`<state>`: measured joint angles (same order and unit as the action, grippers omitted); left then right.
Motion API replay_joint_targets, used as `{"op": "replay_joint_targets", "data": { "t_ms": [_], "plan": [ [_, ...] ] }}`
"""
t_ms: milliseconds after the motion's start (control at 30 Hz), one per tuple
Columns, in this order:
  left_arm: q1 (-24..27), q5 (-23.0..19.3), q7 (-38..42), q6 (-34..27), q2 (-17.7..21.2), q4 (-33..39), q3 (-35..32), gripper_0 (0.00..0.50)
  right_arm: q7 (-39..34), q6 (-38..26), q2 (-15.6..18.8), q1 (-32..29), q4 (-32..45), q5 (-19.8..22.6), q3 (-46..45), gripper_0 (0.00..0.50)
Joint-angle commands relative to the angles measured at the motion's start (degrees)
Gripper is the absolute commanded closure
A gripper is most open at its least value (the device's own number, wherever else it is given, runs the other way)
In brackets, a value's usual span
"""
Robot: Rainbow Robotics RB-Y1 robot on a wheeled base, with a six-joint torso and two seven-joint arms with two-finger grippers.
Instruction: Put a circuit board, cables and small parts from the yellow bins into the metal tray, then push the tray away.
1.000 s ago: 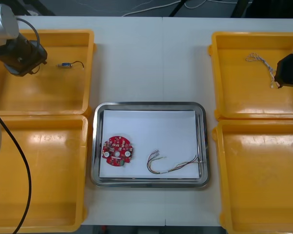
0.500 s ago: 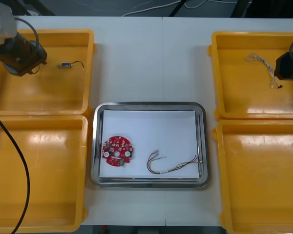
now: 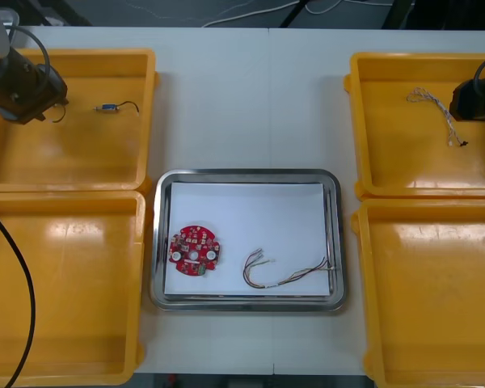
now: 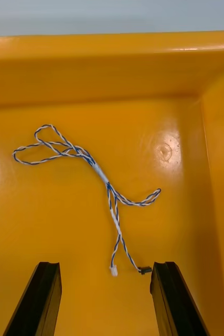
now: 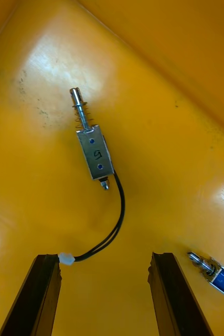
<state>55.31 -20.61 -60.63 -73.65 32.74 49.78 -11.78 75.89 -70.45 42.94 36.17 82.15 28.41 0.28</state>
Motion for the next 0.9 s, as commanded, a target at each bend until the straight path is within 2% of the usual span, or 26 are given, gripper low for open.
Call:
{"op": "replay_joint_targets", "data": {
  "t_ms": [33,233,367,700,833,900],
  "plan": [
    [-1.43,-0.49,-6.34,2.55,3.12,0.66,1.15,0.0,0.75,4.0,-1.64,2.59,-2.09,-2.22,-1.16,0.0],
    [-2.57,-0.4,-6.52,4.66,2.59,0.66,1.15,0.0,0.05,9.72,-2.34,2.59,-6.22,-4.77,-1.16,0.0],
    [-3.01,-0.93,-6.52,4.66,1.54,0.66,1.15,0.0,-0.04,13.23,-2.87,2.59,-8.85,-4.95,-1.16,0.0],
    [-3.45,-0.58,-6.6,4.92,-0.31,0.66,1.23,0.0,-1.09,15.25,-4.01,2.59,-12.37,-3.63,-1.16,0.0],
    [-3.45,-0.49,-6.6,4.92,-0.48,0.66,1.23,0.061,-1.01,16.75,-4.71,2.59,-14.39,-3.19,-1.16,0.0],
    [-3.45,-0.4,-6.6,4.92,-0.57,0.66,1.23,0.068,-1.09,17.1,-5.06,2.59,-15.09,-3.01,-1.16,0.0]
  ]
}}
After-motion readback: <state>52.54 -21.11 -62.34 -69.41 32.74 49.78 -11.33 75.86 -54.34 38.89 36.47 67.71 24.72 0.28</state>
